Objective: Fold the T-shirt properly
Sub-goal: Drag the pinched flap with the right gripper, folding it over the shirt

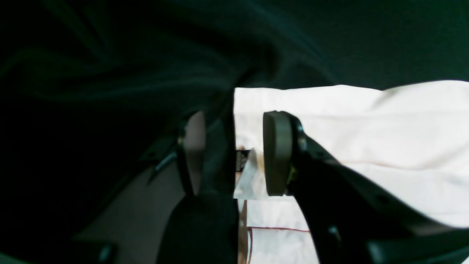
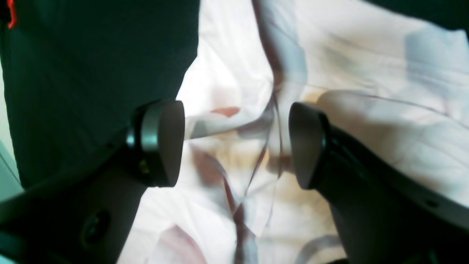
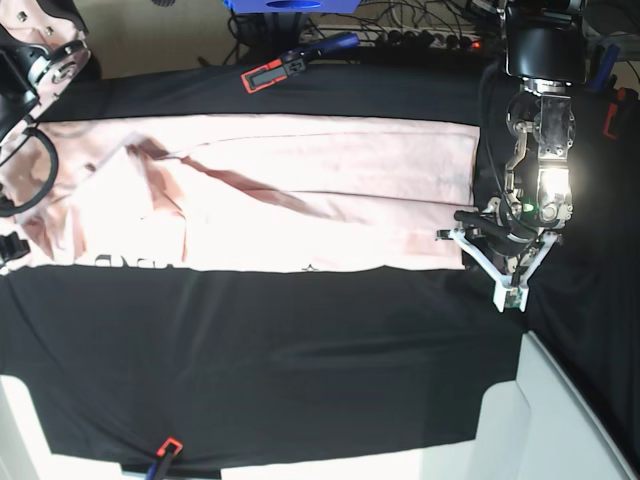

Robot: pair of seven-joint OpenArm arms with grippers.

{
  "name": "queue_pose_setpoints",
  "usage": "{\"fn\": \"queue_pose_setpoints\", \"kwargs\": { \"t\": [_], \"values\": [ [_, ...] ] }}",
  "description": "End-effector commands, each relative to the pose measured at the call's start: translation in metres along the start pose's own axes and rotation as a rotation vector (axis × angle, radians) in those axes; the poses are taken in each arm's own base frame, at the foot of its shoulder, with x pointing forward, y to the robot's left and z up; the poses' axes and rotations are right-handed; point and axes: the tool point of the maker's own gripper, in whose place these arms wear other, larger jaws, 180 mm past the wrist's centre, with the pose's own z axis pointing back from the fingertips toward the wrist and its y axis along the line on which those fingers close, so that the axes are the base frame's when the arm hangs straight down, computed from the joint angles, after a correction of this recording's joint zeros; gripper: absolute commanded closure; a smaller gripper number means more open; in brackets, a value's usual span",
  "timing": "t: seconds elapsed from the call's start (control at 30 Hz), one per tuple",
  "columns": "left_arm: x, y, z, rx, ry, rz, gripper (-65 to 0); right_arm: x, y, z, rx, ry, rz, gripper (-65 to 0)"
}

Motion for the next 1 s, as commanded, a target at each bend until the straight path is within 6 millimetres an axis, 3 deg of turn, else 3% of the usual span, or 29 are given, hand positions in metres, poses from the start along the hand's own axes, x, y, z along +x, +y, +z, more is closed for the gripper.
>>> {"fn": "queue_pose_setpoints", "kwargs": {
  "t": [0.0,0.2,0.43,0.77,0.97],
  "values": [
    [0.016,0.006,0.002,0.014,-0.047,-0.004,-25.7,0.023,0.008,0.007,0.025,-0.058,0.004,-42.1],
    [0.015,0.006,0.003,0.014,-0.044,-0.004,-25.7,0.024,0.008,0.005,0.025,-0.064,0.001,-41.6],
    [0.015,0.006,0.003,0.014,-0.044,-0.004,-25.7,0.021,0.009,0.004,0.029,-0.058,-0.001,-26.0],
    [0.014,0.007,0.003,0.015,-0.043,-0.006,-25.7,0.004,0.011,-0.009,0.087,0.002,-0.045,-26.0],
    [0.012,0.007,0.003,0.014,-0.04,-0.006,-25.7,0.012,0.008,-0.006,0.092,-0.014,-0.042,-25.1]
  ]
}}
